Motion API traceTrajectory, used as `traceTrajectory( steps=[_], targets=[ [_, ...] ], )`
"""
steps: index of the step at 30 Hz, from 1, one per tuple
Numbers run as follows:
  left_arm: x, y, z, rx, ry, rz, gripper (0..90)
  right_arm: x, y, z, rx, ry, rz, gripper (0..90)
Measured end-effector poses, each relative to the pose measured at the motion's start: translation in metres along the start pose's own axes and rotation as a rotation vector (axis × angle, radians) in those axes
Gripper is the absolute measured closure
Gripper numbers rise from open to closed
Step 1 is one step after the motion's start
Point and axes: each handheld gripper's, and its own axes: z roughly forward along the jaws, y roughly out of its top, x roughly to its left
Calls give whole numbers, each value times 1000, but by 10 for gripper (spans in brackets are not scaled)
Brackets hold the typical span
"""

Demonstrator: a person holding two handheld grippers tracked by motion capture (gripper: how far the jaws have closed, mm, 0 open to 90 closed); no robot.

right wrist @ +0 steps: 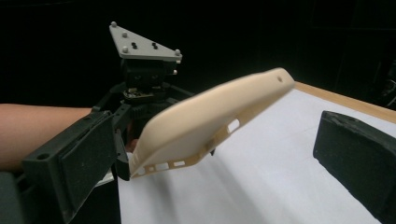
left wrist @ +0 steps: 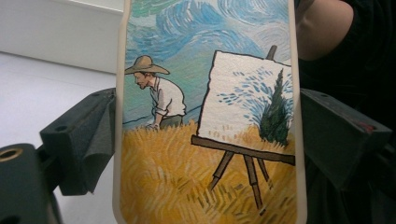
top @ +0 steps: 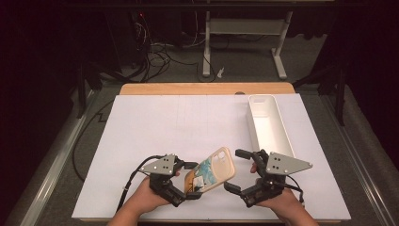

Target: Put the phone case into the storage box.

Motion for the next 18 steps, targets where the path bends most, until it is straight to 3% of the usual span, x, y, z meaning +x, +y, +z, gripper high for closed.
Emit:
traceTrajectory(
  steps=[18],
  targets=[
    [-3, 0, 7, 11, -28, 18, 117, -1, 3, 12, -11, 60, -20, 1]
  ],
)
